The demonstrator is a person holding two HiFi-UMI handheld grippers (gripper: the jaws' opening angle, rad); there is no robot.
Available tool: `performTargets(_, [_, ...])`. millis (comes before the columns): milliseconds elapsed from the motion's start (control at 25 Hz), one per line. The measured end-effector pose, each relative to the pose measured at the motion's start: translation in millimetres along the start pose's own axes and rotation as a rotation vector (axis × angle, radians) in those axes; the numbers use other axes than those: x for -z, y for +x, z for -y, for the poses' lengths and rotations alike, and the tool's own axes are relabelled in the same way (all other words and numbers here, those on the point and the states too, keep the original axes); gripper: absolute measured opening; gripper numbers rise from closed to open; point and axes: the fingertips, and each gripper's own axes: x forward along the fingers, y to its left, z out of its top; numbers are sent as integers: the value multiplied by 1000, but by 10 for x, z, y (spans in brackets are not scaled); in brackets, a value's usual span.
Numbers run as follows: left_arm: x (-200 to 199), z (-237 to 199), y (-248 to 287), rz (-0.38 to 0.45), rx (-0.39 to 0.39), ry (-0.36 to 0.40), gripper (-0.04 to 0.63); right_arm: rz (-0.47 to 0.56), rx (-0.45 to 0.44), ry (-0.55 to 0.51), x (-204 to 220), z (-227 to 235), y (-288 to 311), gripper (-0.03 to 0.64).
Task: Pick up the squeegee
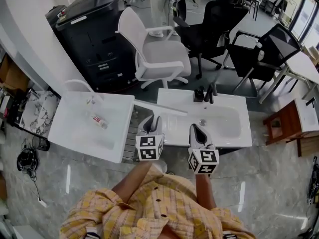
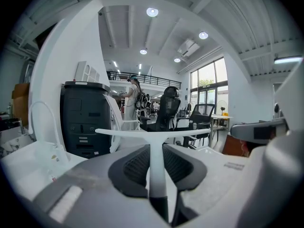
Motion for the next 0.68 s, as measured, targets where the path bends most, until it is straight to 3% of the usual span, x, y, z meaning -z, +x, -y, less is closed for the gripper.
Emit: performTargets(680, [-121,112,-186,45,11,-2,87,30,15,-31,-98,20,-157,-2])
